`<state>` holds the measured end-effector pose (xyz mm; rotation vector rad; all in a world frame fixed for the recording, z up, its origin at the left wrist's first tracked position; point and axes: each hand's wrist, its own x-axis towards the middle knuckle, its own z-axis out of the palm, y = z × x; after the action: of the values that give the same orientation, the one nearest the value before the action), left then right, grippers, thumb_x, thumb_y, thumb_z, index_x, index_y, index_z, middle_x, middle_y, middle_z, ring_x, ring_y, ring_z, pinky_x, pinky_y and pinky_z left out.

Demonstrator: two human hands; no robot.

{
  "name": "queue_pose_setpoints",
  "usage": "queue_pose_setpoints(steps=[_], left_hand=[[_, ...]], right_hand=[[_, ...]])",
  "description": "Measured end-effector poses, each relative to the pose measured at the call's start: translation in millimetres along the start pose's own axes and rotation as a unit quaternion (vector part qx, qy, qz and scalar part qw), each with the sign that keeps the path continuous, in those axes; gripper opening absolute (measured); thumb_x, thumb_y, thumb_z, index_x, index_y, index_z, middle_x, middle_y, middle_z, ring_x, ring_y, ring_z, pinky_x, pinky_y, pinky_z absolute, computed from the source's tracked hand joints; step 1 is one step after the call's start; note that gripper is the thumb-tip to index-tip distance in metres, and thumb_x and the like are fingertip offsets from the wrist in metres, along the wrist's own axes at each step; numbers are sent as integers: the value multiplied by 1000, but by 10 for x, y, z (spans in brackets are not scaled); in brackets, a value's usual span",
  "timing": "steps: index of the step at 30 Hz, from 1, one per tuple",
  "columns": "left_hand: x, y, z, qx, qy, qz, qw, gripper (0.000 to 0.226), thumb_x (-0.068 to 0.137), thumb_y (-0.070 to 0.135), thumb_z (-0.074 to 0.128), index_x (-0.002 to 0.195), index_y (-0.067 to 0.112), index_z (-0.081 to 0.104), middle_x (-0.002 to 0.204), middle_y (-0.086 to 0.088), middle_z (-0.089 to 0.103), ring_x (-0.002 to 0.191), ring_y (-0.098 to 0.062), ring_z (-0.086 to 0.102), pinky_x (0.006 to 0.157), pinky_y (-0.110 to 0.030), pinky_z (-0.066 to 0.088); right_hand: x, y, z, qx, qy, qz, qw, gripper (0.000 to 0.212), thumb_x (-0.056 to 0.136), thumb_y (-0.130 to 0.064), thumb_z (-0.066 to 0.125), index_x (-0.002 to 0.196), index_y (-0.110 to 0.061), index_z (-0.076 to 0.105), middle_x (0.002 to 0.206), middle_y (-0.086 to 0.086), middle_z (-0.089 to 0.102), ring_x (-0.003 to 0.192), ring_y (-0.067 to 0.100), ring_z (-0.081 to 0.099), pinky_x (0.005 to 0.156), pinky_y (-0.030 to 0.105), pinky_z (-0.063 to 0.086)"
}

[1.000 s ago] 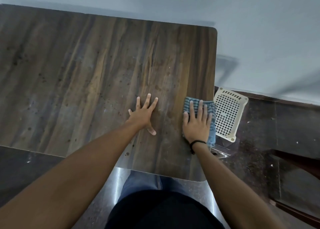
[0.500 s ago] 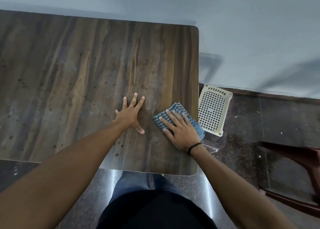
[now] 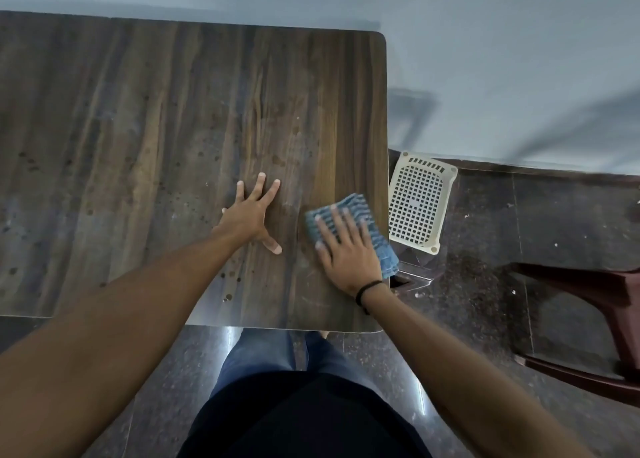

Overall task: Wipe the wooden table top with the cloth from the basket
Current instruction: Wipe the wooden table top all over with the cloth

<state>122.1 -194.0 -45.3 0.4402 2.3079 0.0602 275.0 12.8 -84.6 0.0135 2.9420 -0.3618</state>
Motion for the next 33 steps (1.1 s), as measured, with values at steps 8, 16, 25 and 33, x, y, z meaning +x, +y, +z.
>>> queue_pose_setpoints(steps=[8,16,25,33], left_hand=[[-85,27,-9,-23,5,4,1000,157,47,56,96,156,41,-17,160,13,-35,150,-38,-25,105,-81,19],[-389,-115,190,-68,-17,-50,996,147,60,60,89,154,42,-23,156,12,-44,145,-42,-33,110,-79,6],[-553,-289,306,-94,-40,-69,992,153,58,56,92,150,45,-30,149,10,-53,144,-38,-38,105,-84,10],[-547,-356,312,-101,-19,-50,993,154,53,59,92,152,46,-25,153,12,-48,146,-38,-33,104,-84,13]], right_hand=[[-187,31,10,13,28,113,993,58,106,-53,20,161,-35,11,168,0,4,156,20,-3,124,42,-12],[-670,-185,185,14,49,163,985,57,106,-53,22,160,-37,15,168,-3,4,156,22,3,124,44,-9],[-649,-237,194,21,37,189,981,56,105,-55,20,159,-42,12,168,-7,2,156,18,0,123,42,-12],[-734,-91,147,-2,10,83,996,54,105,-58,18,157,-46,12,168,-9,8,156,17,4,125,46,-6]])
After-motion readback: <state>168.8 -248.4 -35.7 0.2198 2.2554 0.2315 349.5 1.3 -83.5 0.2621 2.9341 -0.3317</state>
